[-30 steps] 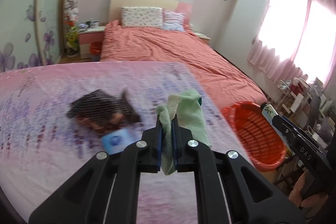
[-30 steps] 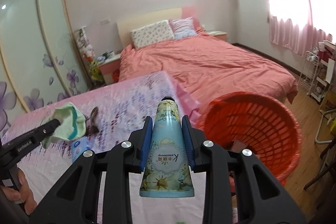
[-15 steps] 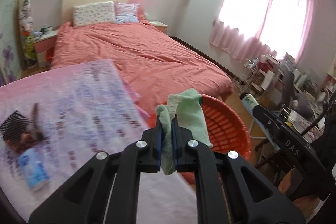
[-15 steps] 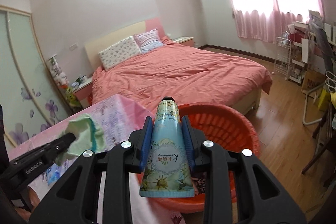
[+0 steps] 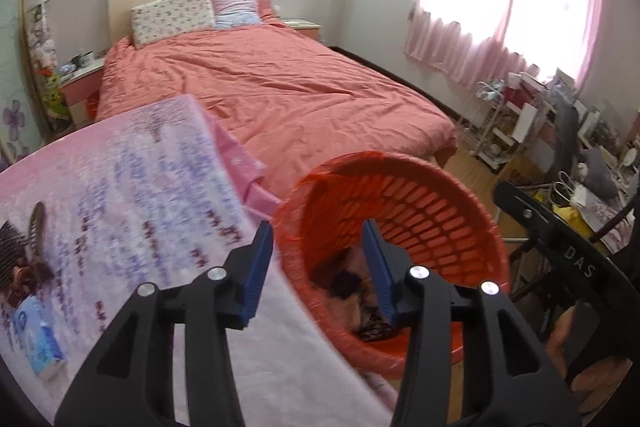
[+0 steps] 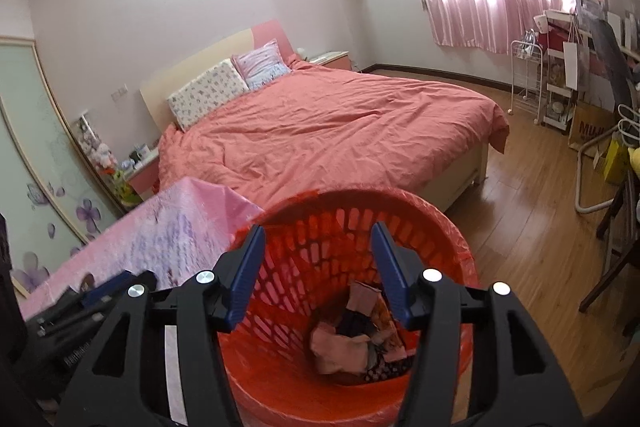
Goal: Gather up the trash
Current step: 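Return both tools to the bed toward the tissue pack and hair clip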
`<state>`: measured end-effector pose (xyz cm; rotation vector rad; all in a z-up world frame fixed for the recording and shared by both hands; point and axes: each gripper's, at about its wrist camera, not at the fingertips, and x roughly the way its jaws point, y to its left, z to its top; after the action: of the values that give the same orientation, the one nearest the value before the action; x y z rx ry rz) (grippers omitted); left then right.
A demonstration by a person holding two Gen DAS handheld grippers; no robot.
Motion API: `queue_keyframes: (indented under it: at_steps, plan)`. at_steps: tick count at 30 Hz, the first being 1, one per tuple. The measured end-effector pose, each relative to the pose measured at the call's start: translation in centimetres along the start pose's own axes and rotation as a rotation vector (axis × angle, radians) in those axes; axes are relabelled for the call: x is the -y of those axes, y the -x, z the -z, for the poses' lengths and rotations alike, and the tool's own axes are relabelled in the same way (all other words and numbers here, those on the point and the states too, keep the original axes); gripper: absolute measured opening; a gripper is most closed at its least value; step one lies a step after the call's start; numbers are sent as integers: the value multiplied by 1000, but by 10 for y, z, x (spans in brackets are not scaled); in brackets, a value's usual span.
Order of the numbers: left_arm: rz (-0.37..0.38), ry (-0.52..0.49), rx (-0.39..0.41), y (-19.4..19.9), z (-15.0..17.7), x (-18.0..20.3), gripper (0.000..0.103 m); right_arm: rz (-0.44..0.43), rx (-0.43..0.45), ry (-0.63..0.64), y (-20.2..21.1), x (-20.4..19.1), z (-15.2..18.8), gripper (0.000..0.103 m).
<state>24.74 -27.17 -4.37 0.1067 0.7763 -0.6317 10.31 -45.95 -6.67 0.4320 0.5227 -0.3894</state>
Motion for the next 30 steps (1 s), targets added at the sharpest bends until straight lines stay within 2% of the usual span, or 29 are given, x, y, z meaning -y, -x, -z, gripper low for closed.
queue_keyframes:
  at_steps: [7,13,16,19,21,24,30]
  plan:
    - [-113,33,13,29,21,-54,58,5,-41,75,1,-24,10,56]
    - [-226,110,17,61,44,-117,67,-26,-75,143,3,-57,26,56]
    - [-314,142,23,79,61,-149,77,-47,-94,174,4,-75,35,56]
    - [-407,194,2,88,80,-187,80,-66,-118,207,4,-93,47,56]
    - [-422,245,-27,88,87,-206,80,-77,-136,232,2,-106,55,56]
    - [-396,313,-56,87,94,-227,80,-87,-158,266,1,-121,66,56]
    - [-401,343,-69,75,87,-229,80,-91,-179,315,2,-139,76,56]
